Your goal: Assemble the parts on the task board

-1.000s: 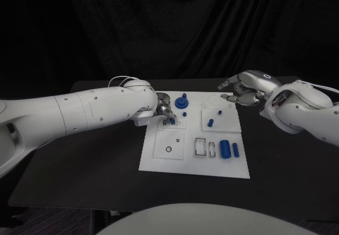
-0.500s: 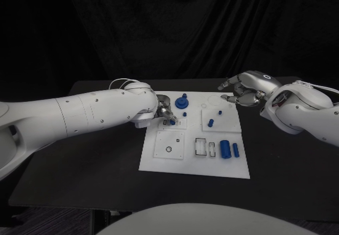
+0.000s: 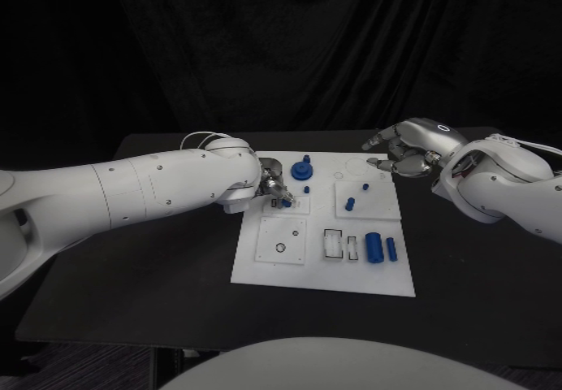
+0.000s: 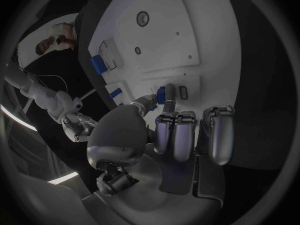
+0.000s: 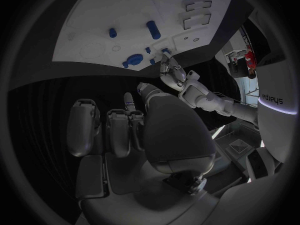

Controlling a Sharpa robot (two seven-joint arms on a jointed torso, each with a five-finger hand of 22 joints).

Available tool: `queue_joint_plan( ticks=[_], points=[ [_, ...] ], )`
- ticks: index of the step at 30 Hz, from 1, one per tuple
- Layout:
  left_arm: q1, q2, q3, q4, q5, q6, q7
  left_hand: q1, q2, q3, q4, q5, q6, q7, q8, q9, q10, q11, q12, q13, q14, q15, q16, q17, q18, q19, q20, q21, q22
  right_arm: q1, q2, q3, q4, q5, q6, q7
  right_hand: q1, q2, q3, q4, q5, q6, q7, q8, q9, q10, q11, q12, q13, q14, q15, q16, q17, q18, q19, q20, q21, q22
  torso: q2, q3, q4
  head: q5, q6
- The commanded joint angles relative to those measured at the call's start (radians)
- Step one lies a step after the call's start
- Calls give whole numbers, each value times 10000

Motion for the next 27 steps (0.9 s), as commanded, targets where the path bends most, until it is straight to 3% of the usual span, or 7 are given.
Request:
queue_joint_plan(
  ticks=[1, 4, 6, 9, 10, 12, 27],
  points=[
    [-91, 11, -37, 11, -29, 151, 97, -117, 11, 127, 13, -127, -25, -50, -65, 46, 1025, 0, -6, 2627, 1039, -3, 26, 2635, -10, -70, -15, -68, 1229, -28, 0, 8, -7, -13, 61, -212, 20, 84, 47, 4, 23, 71, 22, -4, -15, 246, 79, -51, 1228, 724, 71, -28, 1049, 98, -3, 70, -32, 1874, -1, 1, 4, 4, -1],
    [-94, 21, -37, 1, -29, 158, 157, -365, 9, 165, 140, -854, -40, -28, -111, 109, 1025, 19, -6, 2627, 1039, 16, 26, 2635, -4, -95, 1, -106, 1216, -29, 3, 8, -8, -13, 67, -218, 20, 84, 47, 4, 23, 71, 22, -4, -15, 246, 79, -51, 1228, 724, 71, -28, 1049, 98, -3, 70, -32, 1874, -1, -1, 4, 3, -1],
    [-96, 31, -37, -11, -29, 159, 213, -686, 23, 36, 414, -1734, -96, 23, -222, 108, 1025, 62, -6, 2627, 1039, 51, 26, 2635, 5, -129, 29, -151, 1193, -30, 4, 8, -10, -13, 71, -222, 20, 84, 47, 4, 23, 71, 22, -4, -15, 246, 79, -51, 1228, 724, 71, -28, 1049, 98, -3, 70, -32, 1874, -1, -1, 9, 7, -1],
    [-100, 44, -37, -32, -29, 151, 298, -915, -23, -136, 629, -1964, -114, 65, -301, 84, 1025, 103, -6, 2627, 1039, 82, 26, 2635, 11, -149, 53, -178, 1181, -31, 3, 8, -12, -13, 78, -229, 24, 87, 54, -2, 24, 75, 24, -7, -21, 241, 81, -56, 1220, 721, 72, -35, 1039, 100, -7, 71, -42, 1871, -4, -2, 8, 13, -1],
    [-102, 49, -37, -41, -29, 154, 314, -1085, -70, -311, 805, -2352, -115, 90, -363, 61, 1025, 128, -6, 2627, 1039, 108, 26, 2635, 17, -171, 77, -205, 1166, -31, 2, 8, -12, -13, 81, -232, 24, 87, 54, -2, 24, 75, 24, -7, -21, 241, 81, -56, 1220, 721, 72, -35, 1039, 100, -7, 71, -42, 1871, -4, -1, 6, 11, -1],
    [-106, 64, -37, -76, -29, 184, 337, -1199, -96, -484, 960, -2564, -101, 111, -427, 42, 1025, 149, -6, 2627, 1039, 127, 26, 2635, 22, -182, 100, -225, 1163, -32, 1, 8, -13, -13, 87, -236, 24, 87, 54, -2, 24, 75, 24, -7, -21, 241, 81, -56, 1220, 721, 72, -35, 1039, 100, -7, 71, -42, 1871, -3, 0, -1, 16, -1],
    [-132, 97, -37, -170, -29, 242, 379, -1332, -124, -706, 1146, -2675, -87, 122, -492, 28, 1025, 165, -6, 2627, 1039, 143, 26, 2635, 28, -197, 119, -250, 1157, -35, 9, 8, -20, -13, 123, -250, 30, 87, 59, -9, 24, 79, 25, -9, -24, 240, 81, -58, 1218, 723, 72, -31, 1046, 100, -7, 72, -43, 1871, 6, 3, -11, 52, -1]
  ],
)
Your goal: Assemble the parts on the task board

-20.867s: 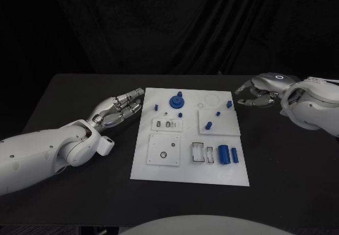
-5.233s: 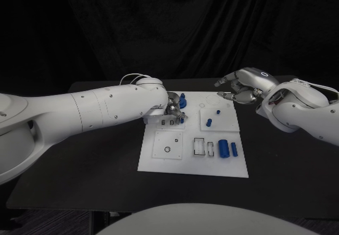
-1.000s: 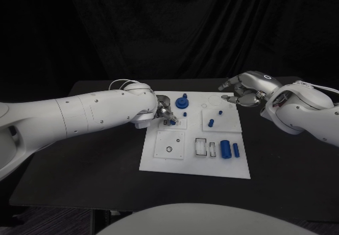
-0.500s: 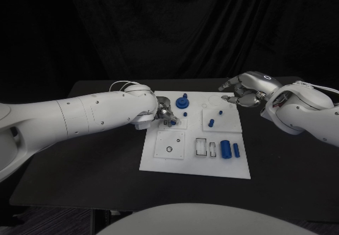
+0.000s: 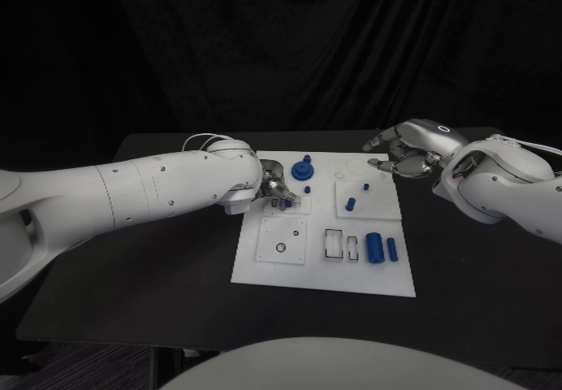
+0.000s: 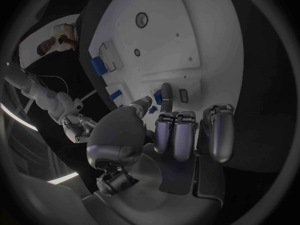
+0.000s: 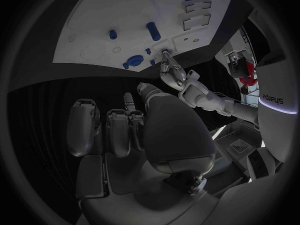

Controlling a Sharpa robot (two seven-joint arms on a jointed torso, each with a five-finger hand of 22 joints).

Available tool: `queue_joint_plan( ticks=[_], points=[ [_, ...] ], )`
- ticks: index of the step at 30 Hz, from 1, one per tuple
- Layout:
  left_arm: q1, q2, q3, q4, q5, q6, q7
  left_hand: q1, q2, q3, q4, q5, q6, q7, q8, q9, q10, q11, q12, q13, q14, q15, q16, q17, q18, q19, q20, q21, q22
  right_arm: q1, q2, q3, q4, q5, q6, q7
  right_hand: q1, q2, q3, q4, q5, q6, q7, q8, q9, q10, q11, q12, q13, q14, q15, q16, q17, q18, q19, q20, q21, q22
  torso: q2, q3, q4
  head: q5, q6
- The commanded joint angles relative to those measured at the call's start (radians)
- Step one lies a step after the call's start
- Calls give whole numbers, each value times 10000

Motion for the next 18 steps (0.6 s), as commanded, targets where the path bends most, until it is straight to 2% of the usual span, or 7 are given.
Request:
queue_joint_plan(
  ticks=[1, 10, 12, 13, 14, 16, 18],
  points=[
    [-54, 22, -13, -10, -29, 144, 151, -116, 18, -44, 73, -61, -15, 67, -71, -6, 1061, 59, -6, 2628, 1039, 72, 26, 2635, 27, -67, -2, -21, 1167, -27, -1, 8, -7, -13, 47, -208, 30, 87, 59, -9, 24, 79, 25, -9, -14, 240, 82, -58, 1220, 722, 72, -31, 1046, 99, -7, 72, -43, 1873, 3, 3, -4, 11, -1],
    [-55, -140, -12, 126, -29, -503, 264, -130, 60, -480, 410, -364, 319, -54, 156, 284, 1061, -25, -6, 2628, 1039, 13, 26, 2635, -8, 68, -38, 73, 1318, -29, -48, 8, 11, -13, 46, -205, 30, 87, 59, -9, 24, 79, 25, -9, -14, 240, 82, -58, 1220, 722, 72, -31, 1046, 99, -7, 72, -43, 1873, 0, 1, 0, 27, -1],
    [-48, -234, -11, 191, -29, -696, 327, 93, 42, -665, 452, -339, 335, -144, 614, 971, 1061, -126, -6, 2628, 1039, -59, 26, 2635, -10, 88, -111, 75, 1350, -30, -66, 8, 19, -13, 46, -210, 36, 87, 68, -20, 23, 89, 27, -11, -20, 239, 83, -60, 1218, 722, 73, -32, 1044, 99, -6, 73, -44, 1874, -3, 1, 1, 36, -1],
    [-47, -246, -11, 200, -29, -718, 335, 117, 45, -692, 467, -336, 313, -160, 687, 1087, 1061, -129, -6, 2628, 1039, -73, 26, 2635, -12, 94, -117, 79, 1358, -30, -68, 8, 20, -13, 46, -211, 36, 87, 68, -20, 23, 89, 27, -11, -20, 239, 83, -60, 1218, 722, 73, -32, 1044, 99, -6, 73, -44, 1874, -3, 1, 1, 36, -1],
    [-34, -312, -11, 247, -29, -839, 379, 225, 55, -848, 569, -335, 88, -181, 1031, 1687, 1061, -181, -6, 2628, 1039, -112, 26, 2635, -17, 115, -165, 85, 1390, -30, -79, 8, 25, -13, 44, -215, 36, 87, 68, -20, 23, 89, 27, -11, -20, 239, 83, -60, 1218, 722, 73, -32, 1044, 99, -6, 73, -44, 1874, -4, 1, 5, 40, -1],
    [19, -446, -11, 349, -29, -1082, 459, 335, 87, -994, 679, -321, -48, -239, 1370, 2218, 1061, -186, -6, 2628, 1039, -135, 26, 2635, -23, 135, -188, 87, 1420, -29, -104, 8, 34, -13, 43, -227, 36, 87, 68, -20, 23, 89, 27, -11, -20, 239, 83, -60, 1218, 722, 73, -32, 1044, 99, -6, 73, -44, 1874, -3, 0, 8, 26, -1],
    [107, -568, -10, 448, -29, -1255, 530, 384, 93, -1054, 721, -316, -93, -250, 1485, 2403, 1061, -199, -6, 2628, 1039, -143, 26, 2635, -28, 153, -196, 97, 1442, -29, -124, 8, 37, -13, 35, -241, 36, 87, 68, -20, 23, 89, 27, -11, -20, 239, 83, -60, 1218, 722, 73, -32, 1044, 99, -6, 73, -44, 1874, -2, 1, 8, 19, -1]
  ],
)
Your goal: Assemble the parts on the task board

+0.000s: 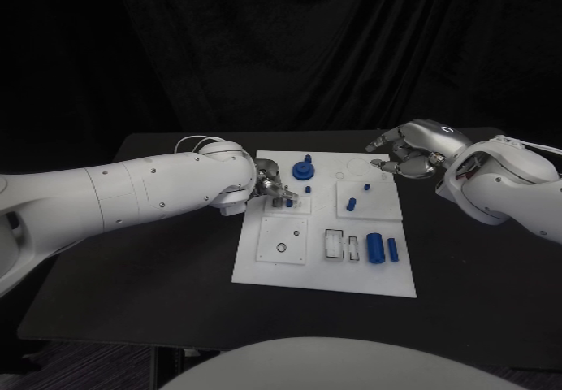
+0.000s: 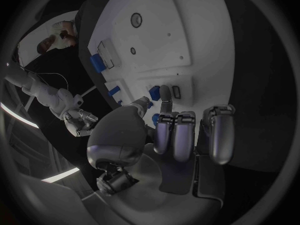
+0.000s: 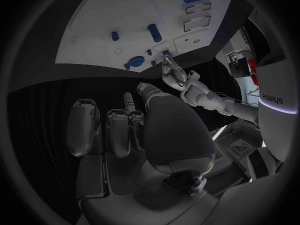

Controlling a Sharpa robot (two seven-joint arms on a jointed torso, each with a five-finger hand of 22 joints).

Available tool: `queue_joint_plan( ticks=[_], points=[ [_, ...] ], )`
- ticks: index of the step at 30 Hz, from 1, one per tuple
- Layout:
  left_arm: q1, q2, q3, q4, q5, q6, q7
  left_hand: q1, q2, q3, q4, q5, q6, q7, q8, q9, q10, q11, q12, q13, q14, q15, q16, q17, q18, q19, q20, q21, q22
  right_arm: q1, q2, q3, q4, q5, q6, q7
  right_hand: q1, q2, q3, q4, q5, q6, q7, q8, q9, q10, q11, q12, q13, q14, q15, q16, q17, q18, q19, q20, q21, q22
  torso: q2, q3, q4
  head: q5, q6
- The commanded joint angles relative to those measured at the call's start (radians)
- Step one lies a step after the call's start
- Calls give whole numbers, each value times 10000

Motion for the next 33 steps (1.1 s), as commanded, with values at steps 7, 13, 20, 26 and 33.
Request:
queue_joint_plan(
  ticks=[7, 13, 20, 26, 33],
  points=[
    [573, -492, 9, 353, -30, -1060, 573, 459, 12, -318, 67, 582, -233, -74, 530, 843, 1056, -115, -6, 2627, 1039, -120, 26, 2627, -46, 92, -122, 88, 1523, -25, -88, 8, 23, -13, 3, -268, 36, 87, 41, 7, 23, 53, -9, -11, -9, 239, 84, -60, 1219, 722, 73, -32, 1045, 99, -6, 73, -44, 1875, -7, 2, 20, -68, -1],
    [849, -531, 9, -4, -30, -1059, 738, 862, 67, -327, -41, 939, -374, -93, 632, 1096, 1056, -134, -6, 2627, 1039, -137, 26, 2627, -52, 113, -141, 93, 1558, -25, -53, 8, -45, -13, 16, -268, 36, 87, 41, 7, 23, 53, -9, -11, -9, 239, 84, -60, 1219, 722, 73, -32, 1045, 99, -6, 73, -44, 1875, -4, 12, 0, 11, -1],
    [927, -442, 7, -468, -30, -680, 706, 1149, 32, -326, -163, 1345, -438, -119, 710, 1278, 1056, -154, -6, 2627, 1039, -152, 26, 2627, -57, 131, -154, 99, 1589, -60, -38, 8, -91, -13, 52, -251, 29, 87, 45, 6, 21, 62, -7, -15, -16, 235, 86, -65, 1212, 722, 75, -33, 1044, 101, -10, 74, -57, 1872, -1, 14, 1, 3, -1],
    [873, -199, 6, -988, -30, -415, 695, 1204, 25, -325, -190, 1352, -439, -121, 744, 1333, 1056, -156, -6, 2627, 1039, -153, 26, 2627, -57, 132, -156, 99, 1594, -83, -43, 8, -93, -13, 40, -234, 31, 88, 48, 3, 21, 64, -7, -16, -18, 225, 86, -77, 1194, 722, 75, -33, 1043, 102, -12, 75, -61, 1871, 12, 3, -5, 20, -1],
    [757, 11, 5, -1375, -30, -197, 708, 1178, 33, -410, -119, 1066, -496, -102, 809, 1493, 1056, -143, -6, 2627, 1039, -145, 26, 2627, -50, 107, -154, 68, 1586, -98, -84, 8, -40, -13, 48, -241, 34, 88, 51, -1, 21, 65, -7, -18, -21, 224, 86, -78, 1193, 722, 75, -33, 1043, 103, -14, 75, -67, 1869, 3, -8, -2, 10, -1]
  ],
)
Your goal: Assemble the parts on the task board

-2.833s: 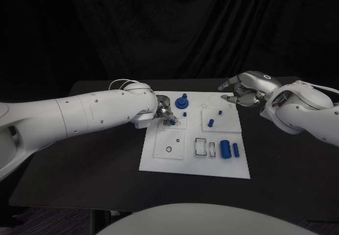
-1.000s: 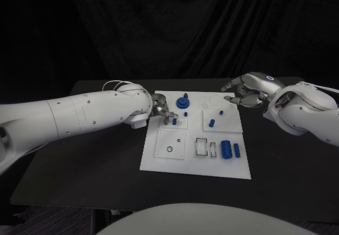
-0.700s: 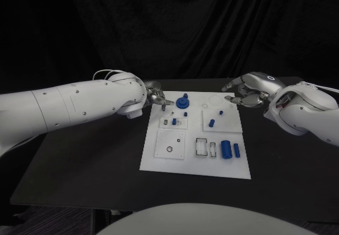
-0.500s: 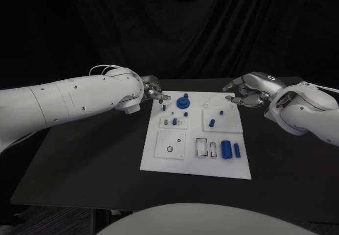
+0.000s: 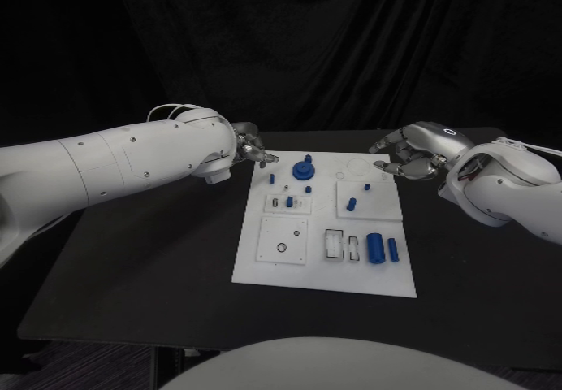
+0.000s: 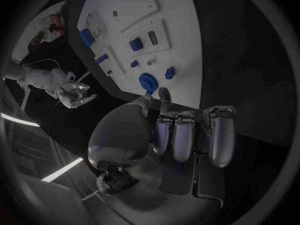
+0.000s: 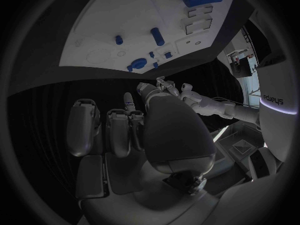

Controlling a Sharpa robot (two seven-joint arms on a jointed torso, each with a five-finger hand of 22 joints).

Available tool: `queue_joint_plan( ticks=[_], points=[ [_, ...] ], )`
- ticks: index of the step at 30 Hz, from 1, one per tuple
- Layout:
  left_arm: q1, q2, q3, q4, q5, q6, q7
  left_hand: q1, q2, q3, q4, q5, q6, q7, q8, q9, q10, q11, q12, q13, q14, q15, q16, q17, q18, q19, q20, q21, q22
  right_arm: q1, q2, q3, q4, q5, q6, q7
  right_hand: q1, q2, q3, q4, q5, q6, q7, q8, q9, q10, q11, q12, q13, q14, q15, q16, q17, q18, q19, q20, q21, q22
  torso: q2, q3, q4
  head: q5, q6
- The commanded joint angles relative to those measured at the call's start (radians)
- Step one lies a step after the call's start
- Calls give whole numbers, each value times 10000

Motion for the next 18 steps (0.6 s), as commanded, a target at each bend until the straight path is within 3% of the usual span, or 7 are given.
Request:
queue_joint_plan(
  ticks=[1, 10, 18],
  points=[
    [-68, 93, 6, -142, -27, 354, 202, 74, 9, -84, 24, -88, -111, 8, 39, 35, 1054, -70, -6, 2627, 1038, -70, 26, 2630, -41, -44, -28, -32, 1561, -22, -30, 8, 33, -14, 17, -184, 34, 88, 51, -1, 21, 65, -6, -18, -15, 224, 86, -36, 1194, 722, 75, -33, 1043, 105, -14, 75, -67, 1864, -1, -6, -2, 13, -1],
    [-300, 349, 6, -638, -27, 565, 342, 120, 33, -116, 50, -177, -328, 65, -54, 85, 1054, -25, -6, 2627, 1038, -34, 26, 2630, -28, -95, -4, -86, 1535, -25, -16, 8, 66, -14, -2, -182, 34, 88, 51, -1, 21, 65, -6, -18, -15, 224, 86, -36, 1194, 722, 75, -33, 1043, 105, -14, 75, -67, 1864, 13, -13, -19, 11, -1],
    [-415, 476, 6, -776, -27, 703, 398, 112, 35, -143, 75, -214, -390, 90, -83, 102, 1054, -2, -6, 2627, 1038, -16, 26, 2630, -25, -111, 10, -102, 1529, -25, -16, 8, 77, -14, -2, -188, 34, 88, 51, -1, 21, 65, -6, -18, -15, 224, 86, -36, 1194, 722, 75, -33, 1043, 105, -14, 75, -67, 1864, 6, -6, -13, 9, -1]
  ],
)
